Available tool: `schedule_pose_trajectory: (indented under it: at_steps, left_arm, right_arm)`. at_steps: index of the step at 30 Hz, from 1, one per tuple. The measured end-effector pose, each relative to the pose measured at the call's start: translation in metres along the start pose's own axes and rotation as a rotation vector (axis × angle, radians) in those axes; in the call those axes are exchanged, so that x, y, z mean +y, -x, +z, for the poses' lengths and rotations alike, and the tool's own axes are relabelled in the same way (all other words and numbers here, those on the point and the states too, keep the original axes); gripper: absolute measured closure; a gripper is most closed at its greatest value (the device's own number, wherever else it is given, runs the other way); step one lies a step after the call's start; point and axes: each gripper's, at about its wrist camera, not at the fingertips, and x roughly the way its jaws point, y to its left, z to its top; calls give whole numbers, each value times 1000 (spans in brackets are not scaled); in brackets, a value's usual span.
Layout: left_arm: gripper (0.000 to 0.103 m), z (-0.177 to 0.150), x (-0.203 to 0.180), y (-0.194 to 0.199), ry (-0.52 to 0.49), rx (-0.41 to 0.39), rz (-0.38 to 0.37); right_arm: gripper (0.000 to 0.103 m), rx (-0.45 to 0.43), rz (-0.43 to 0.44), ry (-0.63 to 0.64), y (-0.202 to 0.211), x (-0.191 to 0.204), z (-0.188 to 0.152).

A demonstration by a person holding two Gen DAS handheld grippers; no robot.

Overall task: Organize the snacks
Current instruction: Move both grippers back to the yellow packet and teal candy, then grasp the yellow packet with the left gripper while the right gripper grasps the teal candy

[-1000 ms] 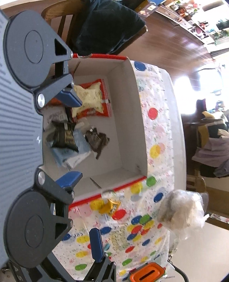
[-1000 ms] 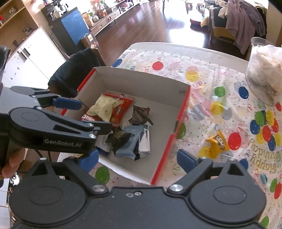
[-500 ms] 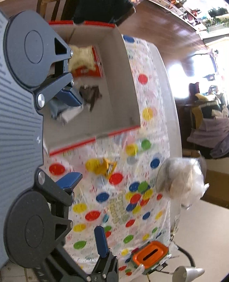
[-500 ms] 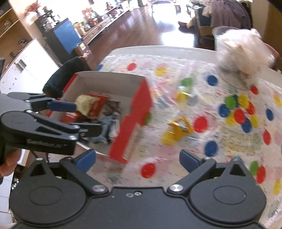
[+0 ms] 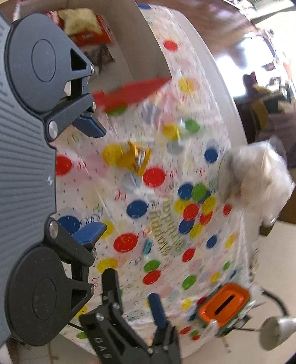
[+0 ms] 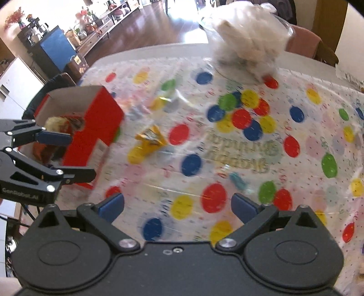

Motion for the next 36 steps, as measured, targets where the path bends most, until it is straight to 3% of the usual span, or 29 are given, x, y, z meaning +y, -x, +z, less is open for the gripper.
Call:
schedule_pose_trajectory:
  at_steps: [12, 19, 26, 36]
  left_arm:
    - [21, 22, -7, -67, -95, 41, 22]
    - [21, 40, 13, -104, -70, 106, 62]
    - [22, 53, 17, -131, -102, 161, 59]
    - [23, 62, 20, -157, -136, 215, 102]
  right_arm:
    - [19, 75, -36, 118, -49, -50, -4]
    - [28, 113, -20, 152, -80, -64, 8]
    - [49, 151, -17, 178, -105, -68, 18]
    - [62, 164, -24, 221, -119, -70, 25]
